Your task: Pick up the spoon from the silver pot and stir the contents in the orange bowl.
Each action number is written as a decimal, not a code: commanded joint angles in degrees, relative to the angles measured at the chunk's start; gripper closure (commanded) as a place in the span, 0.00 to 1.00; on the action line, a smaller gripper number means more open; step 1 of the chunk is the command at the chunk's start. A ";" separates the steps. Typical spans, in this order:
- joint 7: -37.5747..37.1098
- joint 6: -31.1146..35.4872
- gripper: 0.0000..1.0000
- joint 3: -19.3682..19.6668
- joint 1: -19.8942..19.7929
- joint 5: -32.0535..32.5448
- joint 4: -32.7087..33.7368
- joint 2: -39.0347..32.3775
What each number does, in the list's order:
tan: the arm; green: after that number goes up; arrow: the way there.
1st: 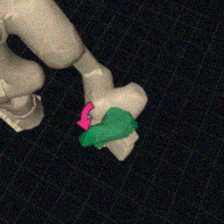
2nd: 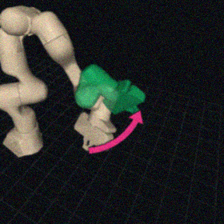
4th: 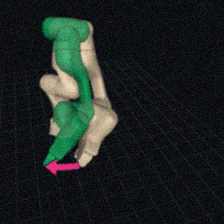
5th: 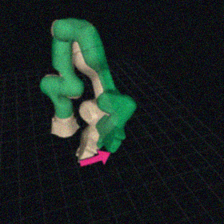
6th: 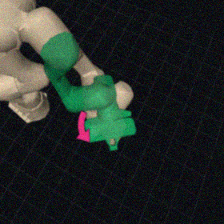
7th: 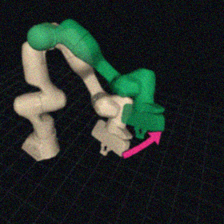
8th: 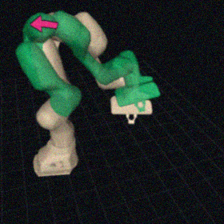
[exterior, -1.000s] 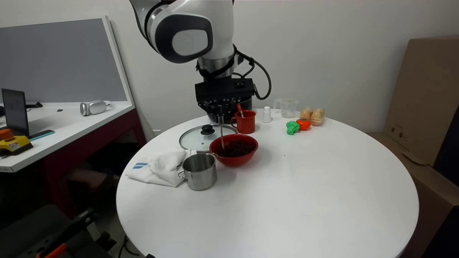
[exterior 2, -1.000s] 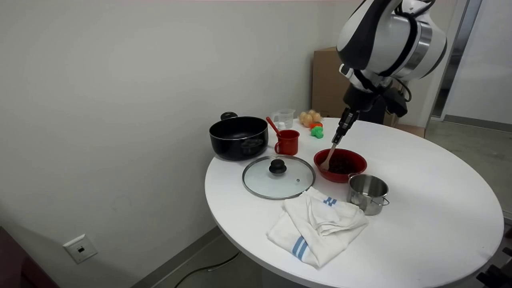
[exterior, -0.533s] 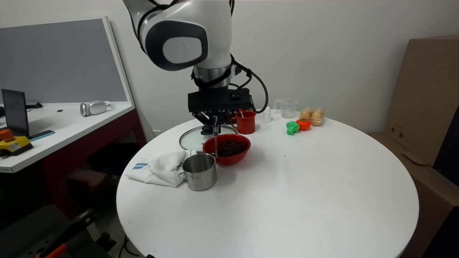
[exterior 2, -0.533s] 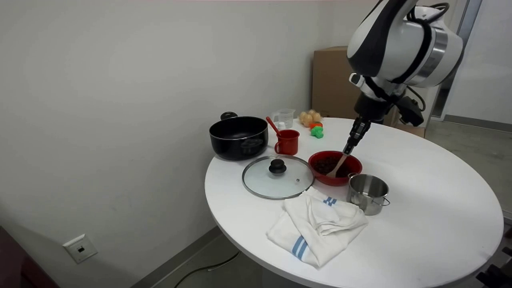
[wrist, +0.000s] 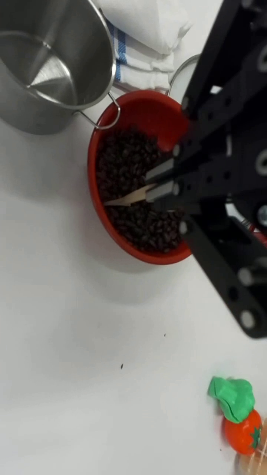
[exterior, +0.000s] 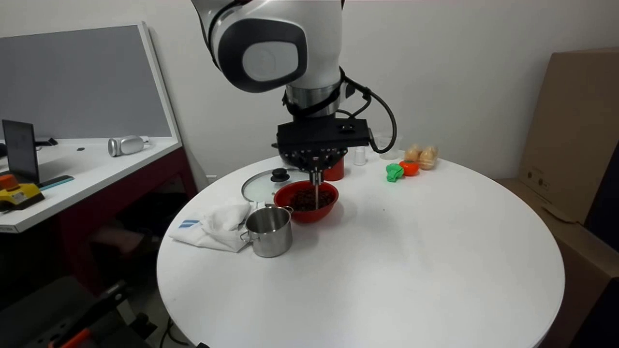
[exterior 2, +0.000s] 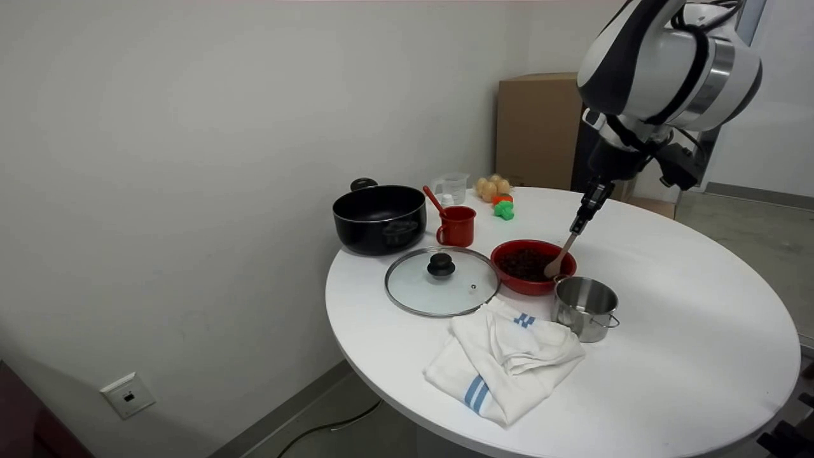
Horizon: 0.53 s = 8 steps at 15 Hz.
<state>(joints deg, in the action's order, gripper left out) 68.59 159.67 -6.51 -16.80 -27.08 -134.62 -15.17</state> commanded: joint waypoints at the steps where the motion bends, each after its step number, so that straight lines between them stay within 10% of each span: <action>1: -1.48 -1.03 0.99 0.93 0.84 2.49 3.55 -1.77; 8: -3.39 -1.60 0.99 -0.22 3.16 6.63 9.39 -5.51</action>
<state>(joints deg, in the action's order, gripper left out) 67.46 159.44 -6.69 -14.78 -23.17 -128.69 -18.35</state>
